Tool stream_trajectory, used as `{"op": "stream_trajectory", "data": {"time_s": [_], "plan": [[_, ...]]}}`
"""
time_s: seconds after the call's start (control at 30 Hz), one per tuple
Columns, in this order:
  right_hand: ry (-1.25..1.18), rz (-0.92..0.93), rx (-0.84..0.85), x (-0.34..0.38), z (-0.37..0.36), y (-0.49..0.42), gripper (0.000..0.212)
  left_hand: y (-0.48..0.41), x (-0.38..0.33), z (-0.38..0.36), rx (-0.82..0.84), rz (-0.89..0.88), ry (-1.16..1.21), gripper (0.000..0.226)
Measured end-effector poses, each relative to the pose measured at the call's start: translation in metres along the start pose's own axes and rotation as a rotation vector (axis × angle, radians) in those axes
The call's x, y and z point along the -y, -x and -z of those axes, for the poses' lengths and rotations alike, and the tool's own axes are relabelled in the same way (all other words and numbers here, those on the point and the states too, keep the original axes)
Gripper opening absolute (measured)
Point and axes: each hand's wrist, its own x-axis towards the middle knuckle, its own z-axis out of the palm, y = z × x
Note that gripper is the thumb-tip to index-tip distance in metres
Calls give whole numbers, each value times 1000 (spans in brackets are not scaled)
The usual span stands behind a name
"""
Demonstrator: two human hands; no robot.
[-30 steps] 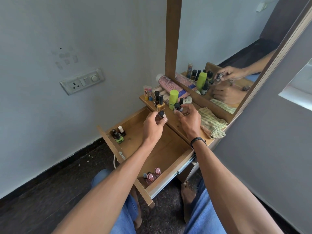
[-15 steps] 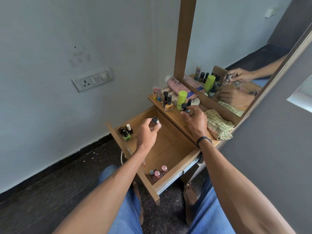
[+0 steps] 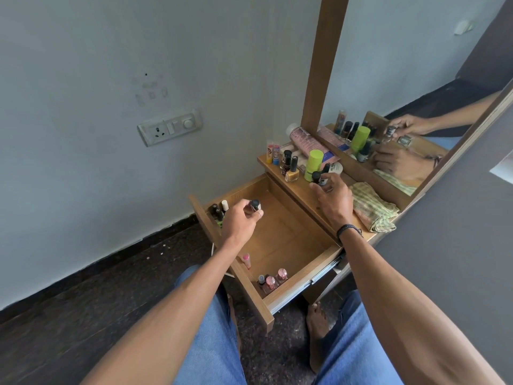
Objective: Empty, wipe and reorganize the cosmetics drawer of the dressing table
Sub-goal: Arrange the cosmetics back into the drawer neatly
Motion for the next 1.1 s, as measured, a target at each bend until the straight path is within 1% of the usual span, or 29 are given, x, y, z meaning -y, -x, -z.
{"op": "stream_trajectory", "data": {"time_s": [0.17, 0.3, 0.4, 0.47, 0.53, 0.6, 0.7, 0.77, 0.93, 1.03, 1.1], "plan": [[-57, 16, 14, 5, 4, 5, 26, 0, 0, 4, 0, 13, -18, 19], [-89, 68, -11, 11, 6, 13, 29, -2, 1, 11, -1, 29, -29, 16], [-138, 139, -55, 17, 1, 31, 24, -8, 6, 13, -11, 38, -56, 23], [-156, 188, -27, 21, -10, 50, 22, -13, 9, 14, 2, 53, -78, 32], [-174, 230, 43, 26, -23, 66, 21, -20, 9, 11, 24, 67, -97, 37], [-162, 254, 115, 29, -39, 75, 21, -27, 8, 5, 29, 67, -111, 29], [-99, 195, 205, 28, -63, 76, 19, -37, 7, -5, 10, 107, -93, 15], [-79, 123, 257, 21, -75, 73, 17, -42, 8, -12, 19, 150, -77, 13], [-76, -13, 349, 5, -99, 61, 16, -58, 14, -29, 36, 196, -105, 19], [-102, -65, 368, 1, -112, 52, 15, -71, 19, -40, 23, 205, -124, 27], [-97, -88, 349, 2, -120, 45, 16, -78, 21, -45, 33, 207, -140, 30]]}}
